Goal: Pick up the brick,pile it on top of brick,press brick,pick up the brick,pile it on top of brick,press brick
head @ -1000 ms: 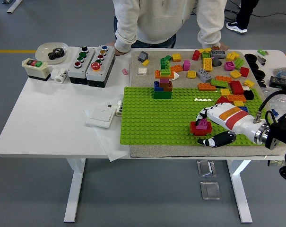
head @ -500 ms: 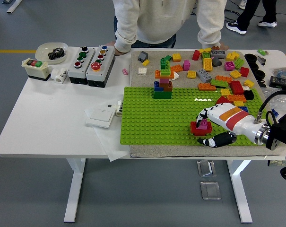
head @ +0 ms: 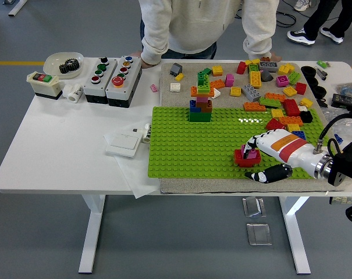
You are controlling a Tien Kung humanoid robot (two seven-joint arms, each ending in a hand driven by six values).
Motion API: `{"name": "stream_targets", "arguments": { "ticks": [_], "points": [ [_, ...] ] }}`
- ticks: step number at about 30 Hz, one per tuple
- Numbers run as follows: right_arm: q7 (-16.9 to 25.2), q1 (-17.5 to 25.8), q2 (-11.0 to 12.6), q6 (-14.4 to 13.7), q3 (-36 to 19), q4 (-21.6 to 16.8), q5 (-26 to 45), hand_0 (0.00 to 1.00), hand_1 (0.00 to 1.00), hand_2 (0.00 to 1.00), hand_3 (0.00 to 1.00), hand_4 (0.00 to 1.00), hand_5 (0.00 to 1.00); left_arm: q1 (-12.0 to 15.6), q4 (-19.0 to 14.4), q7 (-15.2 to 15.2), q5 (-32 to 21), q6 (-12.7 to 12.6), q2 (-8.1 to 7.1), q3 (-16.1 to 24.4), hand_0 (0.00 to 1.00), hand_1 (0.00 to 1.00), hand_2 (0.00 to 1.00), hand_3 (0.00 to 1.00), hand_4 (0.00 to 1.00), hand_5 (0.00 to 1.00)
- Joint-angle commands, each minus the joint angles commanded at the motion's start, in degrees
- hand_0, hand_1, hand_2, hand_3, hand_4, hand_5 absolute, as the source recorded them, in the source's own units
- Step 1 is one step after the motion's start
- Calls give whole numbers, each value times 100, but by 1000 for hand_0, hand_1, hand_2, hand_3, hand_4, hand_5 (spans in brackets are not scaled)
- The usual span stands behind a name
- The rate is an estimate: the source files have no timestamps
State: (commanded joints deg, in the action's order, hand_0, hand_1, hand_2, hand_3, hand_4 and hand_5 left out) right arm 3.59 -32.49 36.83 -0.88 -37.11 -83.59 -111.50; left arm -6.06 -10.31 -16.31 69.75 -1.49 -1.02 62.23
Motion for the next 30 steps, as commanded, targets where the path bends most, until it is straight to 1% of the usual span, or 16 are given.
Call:
{"name": "stream_targets", "arguments": {
  "ticks": [17,30],
  "points": [
    [-24,-3,-1,67,21,-17,-22,679,658,693,561,783,425,-12,0,6,-55,5,-6,-43,777,714,680,565,591,607],
    [-41,28,-21,112,61,39,-28,678,658,693,559,783,424,-13,0,4,-62,9,-9,-60,778,714,678,565,591,607]
  ]
}}
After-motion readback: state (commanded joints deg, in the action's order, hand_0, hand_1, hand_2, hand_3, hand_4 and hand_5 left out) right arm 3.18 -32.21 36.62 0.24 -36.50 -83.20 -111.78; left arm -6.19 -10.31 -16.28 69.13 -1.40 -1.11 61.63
